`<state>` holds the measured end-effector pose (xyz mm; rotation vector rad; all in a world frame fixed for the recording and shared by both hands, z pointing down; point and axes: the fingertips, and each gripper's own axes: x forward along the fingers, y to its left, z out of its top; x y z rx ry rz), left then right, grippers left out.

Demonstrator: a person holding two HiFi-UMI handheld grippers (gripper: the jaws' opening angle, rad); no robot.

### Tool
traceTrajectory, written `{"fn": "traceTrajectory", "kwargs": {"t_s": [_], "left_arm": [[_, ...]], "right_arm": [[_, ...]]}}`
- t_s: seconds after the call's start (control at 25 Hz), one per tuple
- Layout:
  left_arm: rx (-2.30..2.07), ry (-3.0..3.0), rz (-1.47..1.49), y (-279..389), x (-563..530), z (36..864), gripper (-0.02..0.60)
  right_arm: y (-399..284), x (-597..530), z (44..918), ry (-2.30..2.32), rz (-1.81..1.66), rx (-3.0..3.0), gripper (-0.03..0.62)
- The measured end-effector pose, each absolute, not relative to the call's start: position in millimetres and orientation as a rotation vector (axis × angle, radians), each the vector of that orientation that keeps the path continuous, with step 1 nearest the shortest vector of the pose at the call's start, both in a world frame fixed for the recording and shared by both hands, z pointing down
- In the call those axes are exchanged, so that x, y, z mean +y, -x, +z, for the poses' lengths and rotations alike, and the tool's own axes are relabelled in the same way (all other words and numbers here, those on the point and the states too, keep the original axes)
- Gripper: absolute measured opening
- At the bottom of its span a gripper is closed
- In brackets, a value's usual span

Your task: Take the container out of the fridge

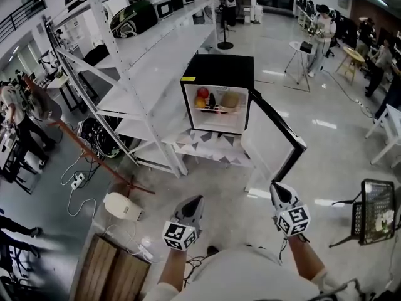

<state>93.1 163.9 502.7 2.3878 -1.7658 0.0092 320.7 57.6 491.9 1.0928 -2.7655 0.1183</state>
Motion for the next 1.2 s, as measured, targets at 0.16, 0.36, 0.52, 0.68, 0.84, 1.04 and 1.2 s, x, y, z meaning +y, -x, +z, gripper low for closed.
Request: {"fn": "traceTrajectory", "kwargs": {"t_s": [0.16, 0.36, 0.52, 0.68, 0.84, 1.04, 1.2], "left_arm": [[-1.738, -2.398, 0.018, -82.0, 168.2, 506.6, 0.005], [-1.709, -2.421, 0.023, -61.3, 171.2, 510.9, 0.005], [-1.694, -2.437, 0.028, -39.6, 176.4, 513.2, 0.005], [-1.677, -2.449, 0.021, -25.3, 182.5, 513.7, 0.005], [-1.674, -2.447, 0.016, -14.3, 186.1, 515.7, 0.005], [-1.671, -2.428, -0.005, -6.1, 184.3, 521.5, 0.005], [-1.673, -2.414, -0.007, -1.5, 176.5, 526.6, 0.005]], "right_arm": [[-309.7, 64.5, 495.1, -1.119, 0.117, -2.747, 0.006], [-290.4, 72.0, 495.8, -1.153, 0.114, -2.736, 0.006], [-271.6, 82.6, 497.9, -1.174, 0.115, -2.721, 0.006], [-256.5, 91.1, 499.2, -1.190, 0.122, -2.718, 0.006], [-242.7, 96.2, 500.2, -1.179, 0.118, -2.718, 0.006], [-231.0, 93.6, 500.3, -1.165, 0.117, -2.713, 0.006], [-223.2, 84.0, 506.9, -1.147, 0.130, -2.712, 0.006]]}}
